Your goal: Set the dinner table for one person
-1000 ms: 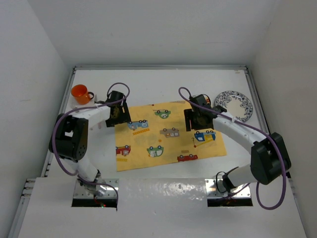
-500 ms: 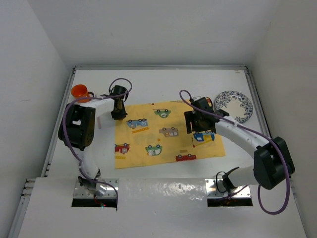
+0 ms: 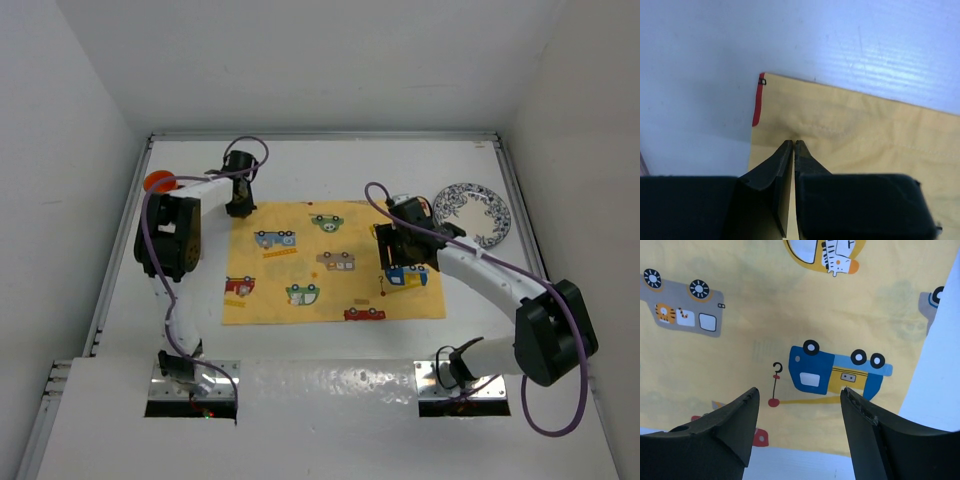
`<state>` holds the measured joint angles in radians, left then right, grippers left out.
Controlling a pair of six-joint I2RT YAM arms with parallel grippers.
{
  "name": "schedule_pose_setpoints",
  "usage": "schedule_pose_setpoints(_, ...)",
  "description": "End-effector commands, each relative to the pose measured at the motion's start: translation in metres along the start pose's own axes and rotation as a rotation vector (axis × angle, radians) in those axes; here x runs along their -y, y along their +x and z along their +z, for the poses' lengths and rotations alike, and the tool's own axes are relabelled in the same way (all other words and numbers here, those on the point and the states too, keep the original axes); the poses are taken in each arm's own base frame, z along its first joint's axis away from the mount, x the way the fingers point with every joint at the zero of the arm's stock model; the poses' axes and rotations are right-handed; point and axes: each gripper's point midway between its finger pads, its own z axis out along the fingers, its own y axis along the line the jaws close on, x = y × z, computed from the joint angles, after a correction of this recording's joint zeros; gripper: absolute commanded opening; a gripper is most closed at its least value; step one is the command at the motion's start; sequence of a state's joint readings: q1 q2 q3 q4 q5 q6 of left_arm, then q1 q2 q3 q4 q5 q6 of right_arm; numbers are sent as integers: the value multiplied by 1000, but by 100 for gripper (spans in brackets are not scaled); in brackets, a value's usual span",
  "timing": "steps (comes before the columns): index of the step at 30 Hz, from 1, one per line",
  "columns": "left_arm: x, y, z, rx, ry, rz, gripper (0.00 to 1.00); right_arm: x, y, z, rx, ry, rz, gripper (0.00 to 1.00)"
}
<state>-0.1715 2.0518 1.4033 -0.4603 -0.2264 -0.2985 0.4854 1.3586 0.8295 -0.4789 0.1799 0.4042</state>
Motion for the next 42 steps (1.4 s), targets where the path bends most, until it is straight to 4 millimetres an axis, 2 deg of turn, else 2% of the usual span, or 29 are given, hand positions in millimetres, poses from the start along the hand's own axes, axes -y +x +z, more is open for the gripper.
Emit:
schedule_pose_setpoints(1,-5,17,24,-80,-10,27,5,5,-16,-4,60,18,1,66)
schedule_pose_setpoints(5,0,1,14,-45,12,17,8,8,-21,-5,68,22,14,66)
schedule_pose_setpoints(6,1,-6,6,-26,24,12,9,8,-25,-6,77,22,17,66)
schedule_pose_setpoints(10,8,-31,-30,38,78,-11,30,16,-41,-10,114,43,46,65)
schedule_pose_setpoints(12,8,-42,-59,87,109,-28,40,25,-49,-13,133,67,73,65)
schedule_pose_setpoints(13,9,-45,-69,103,128,-33,49,35,-53,-14,141,86,107,64)
schedule_pose_setpoints(14,7,-50,-90,143,150,-47,54,41,-56,-15,152,91,143,64)
schedule_pose_setpoints(15,6,-51,-100,162,164,-51,58,46,-58,-15,160,99,172,64)
schedule_pose_setpoints(18,-1,-48,-138,236,205,-59,78,75,-60,-18,191,138,320,64)
schedule_pose_setpoints(19,-3,-47,-146,256,214,-56,80,88,-63,-22,218,155,403,66)
schedule_pose_setpoints(21,-11,-36,-167,291,234,-55,89,99,-56,-20,223,155,479,67)
schedule_pose_setpoints(22,-14,-37,-186,337,255,-55,90,111,-59,-25,258,165,560,71)
schedule_pose_setpoints(23,-18,-23,-183,321,251,-51,92,115,-50,-22,251,164,603,73)
schedule_pose_setpoints(25,-24,-14,-191,333,256,-47,95,129,-48,-27,285,167,705,77)
schedule_pose_setpoints(26,-27,-12,-203,364,270,-46,96,130,-41,-25,279,165,728,81)
schedule_pose_setpoints(27,-30,1,-200,348,267,-40,98,138,-37,-25,281,175,764,83)
schedule_pose_setpoints(28,-32,1,-211,390,284,-42,98,146,-36,-28,300,188,803,85)
schedule_pose_setpoints(29,-34,6,-213,402,288,-40,99,149,-29,-26,294,194,828,87)
schedule_pose_setpoints(30,-38,21,-204,384,282,-34,99,152,-26,-25,298,188,853,88)
schedule_pose_setpoints(31,-40,22,-213,424,299,-35,99,161,-28,-27,330,190,907,88)
schedule_pose_setpoints(33,-40,31,-215,430,321,-24,100,163,-19,-20,332,158,967,89)
schedule_pose_setpoints(34,-41,38,-216,434,330,-18,100,173,-22,-21,373,157,1016,89)
schedule_pose_setpoints(36,-40,46,-216,434,348,-11,100,184,-9,-14,371,180,1078,89)
schedule_pose_setpoints(37,-41,50,-216,441,353,-8,100,188,-14,-13,399,170,1101,88)
schedule_pose_setpoints(41,-47,49,-221,470,334,-7,100,207,0,-2,445,176,1227,87)
schedule_pose_setpoints(42,-48,48,-221,479,329,-7,100,214,-9,-4,507,160,1258,87)
